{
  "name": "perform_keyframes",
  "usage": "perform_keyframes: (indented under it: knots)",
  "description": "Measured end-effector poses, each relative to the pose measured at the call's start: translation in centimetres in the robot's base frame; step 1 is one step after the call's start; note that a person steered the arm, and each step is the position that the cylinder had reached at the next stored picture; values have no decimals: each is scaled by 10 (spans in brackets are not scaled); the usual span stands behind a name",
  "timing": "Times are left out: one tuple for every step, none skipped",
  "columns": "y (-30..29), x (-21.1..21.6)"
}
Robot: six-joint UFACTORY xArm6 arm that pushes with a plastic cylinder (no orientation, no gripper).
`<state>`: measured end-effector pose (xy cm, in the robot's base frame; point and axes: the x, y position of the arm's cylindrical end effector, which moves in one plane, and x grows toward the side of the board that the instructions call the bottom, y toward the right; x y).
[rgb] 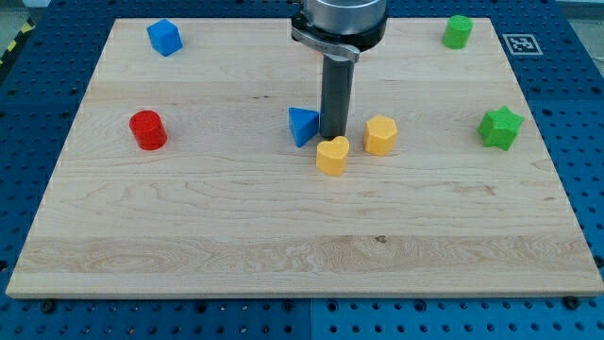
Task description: Move the triangle towards the bottom left side
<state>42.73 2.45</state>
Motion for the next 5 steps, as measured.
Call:
perform_keyframes:
  knots:
    - [-31, -8]
    - [-34, -32]
    - [-32, -64]
    - [-55, -54]
    - [-76, -44]
